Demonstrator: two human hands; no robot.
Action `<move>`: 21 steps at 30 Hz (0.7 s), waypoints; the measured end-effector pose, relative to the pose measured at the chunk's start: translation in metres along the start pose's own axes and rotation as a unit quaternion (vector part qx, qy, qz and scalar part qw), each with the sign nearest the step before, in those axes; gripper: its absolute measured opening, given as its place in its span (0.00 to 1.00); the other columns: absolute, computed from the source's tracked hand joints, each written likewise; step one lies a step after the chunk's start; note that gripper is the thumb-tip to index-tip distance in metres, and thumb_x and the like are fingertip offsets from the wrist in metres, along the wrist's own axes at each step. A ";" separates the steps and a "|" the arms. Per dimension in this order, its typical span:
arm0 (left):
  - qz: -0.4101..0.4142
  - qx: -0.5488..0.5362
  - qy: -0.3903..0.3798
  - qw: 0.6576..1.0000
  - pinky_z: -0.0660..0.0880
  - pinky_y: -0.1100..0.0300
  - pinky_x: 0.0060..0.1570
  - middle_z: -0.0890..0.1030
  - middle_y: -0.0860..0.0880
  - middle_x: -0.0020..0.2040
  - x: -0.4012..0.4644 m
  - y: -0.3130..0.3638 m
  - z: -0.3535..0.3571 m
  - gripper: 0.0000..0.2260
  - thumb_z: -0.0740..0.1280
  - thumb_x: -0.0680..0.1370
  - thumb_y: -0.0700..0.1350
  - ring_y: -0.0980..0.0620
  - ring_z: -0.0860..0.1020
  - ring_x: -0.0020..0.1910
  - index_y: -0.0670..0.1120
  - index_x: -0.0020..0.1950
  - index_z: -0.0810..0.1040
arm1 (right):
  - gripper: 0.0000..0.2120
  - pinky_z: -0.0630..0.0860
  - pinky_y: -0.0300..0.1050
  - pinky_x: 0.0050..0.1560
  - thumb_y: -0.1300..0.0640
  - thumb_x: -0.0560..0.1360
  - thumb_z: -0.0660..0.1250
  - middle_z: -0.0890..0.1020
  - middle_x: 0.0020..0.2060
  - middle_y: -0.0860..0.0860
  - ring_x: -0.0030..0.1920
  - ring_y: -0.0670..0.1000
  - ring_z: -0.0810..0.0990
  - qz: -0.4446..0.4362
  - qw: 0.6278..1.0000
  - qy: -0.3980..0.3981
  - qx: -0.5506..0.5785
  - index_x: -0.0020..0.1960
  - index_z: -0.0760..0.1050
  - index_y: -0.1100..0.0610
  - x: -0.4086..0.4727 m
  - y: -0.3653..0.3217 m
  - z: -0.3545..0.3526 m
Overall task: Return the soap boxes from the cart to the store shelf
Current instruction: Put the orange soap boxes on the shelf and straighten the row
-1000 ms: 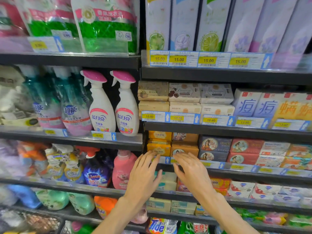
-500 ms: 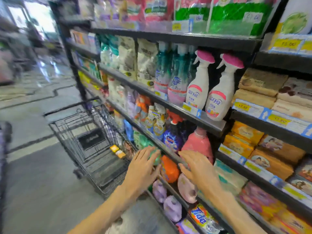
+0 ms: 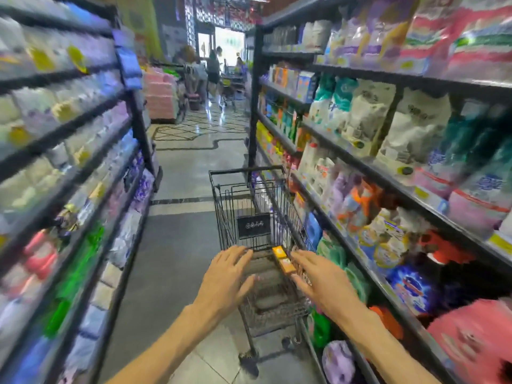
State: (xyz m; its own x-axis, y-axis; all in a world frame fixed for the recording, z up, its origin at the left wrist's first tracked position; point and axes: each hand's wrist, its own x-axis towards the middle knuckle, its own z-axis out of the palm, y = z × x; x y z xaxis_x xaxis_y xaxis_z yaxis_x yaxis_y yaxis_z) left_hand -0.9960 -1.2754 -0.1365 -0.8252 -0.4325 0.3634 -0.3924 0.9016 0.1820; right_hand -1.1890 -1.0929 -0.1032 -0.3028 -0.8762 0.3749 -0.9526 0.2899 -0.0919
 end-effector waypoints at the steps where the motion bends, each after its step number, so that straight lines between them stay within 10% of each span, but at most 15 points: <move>1: -0.004 0.002 -0.002 1.000 0.69 0.47 0.72 0.74 0.47 0.73 0.005 -0.019 -0.002 0.28 0.54 0.81 0.62 0.44 0.71 0.72 0.48 0.75 0.71 | 0.23 0.80 0.42 0.52 0.45 0.75 0.70 0.81 0.61 0.47 0.57 0.49 0.81 -0.002 1.000 -0.002 0.003 0.68 0.75 0.50 0.019 -0.010 0.009; 21: 0.008 0.007 -0.032 0.999 0.71 0.49 0.70 0.76 0.48 0.71 0.188 -0.313 0.041 0.28 0.54 0.81 0.63 0.46 0.74 0.71 0.49 0.74 0.72 | 0.28 0.77 0.45 0.62 0.41 0.74 0.70 0.81 0.62 0.49 0.61 0.50 0.80 0.015 0.998 -0.056 -0.026 0.70 0.74 0.51 0.330 -0.066 0.166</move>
State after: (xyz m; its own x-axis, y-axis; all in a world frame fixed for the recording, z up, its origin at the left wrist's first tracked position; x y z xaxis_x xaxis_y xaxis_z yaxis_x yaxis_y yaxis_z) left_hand -1.0449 -1.6391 -0.1625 -0.8554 -0.4168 0.3077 -0.3839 0.9088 0.1636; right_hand -1.2304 -1.4650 -0.1265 -0.3349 -0.9038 0.2663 -0.9414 0.3332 -0.0533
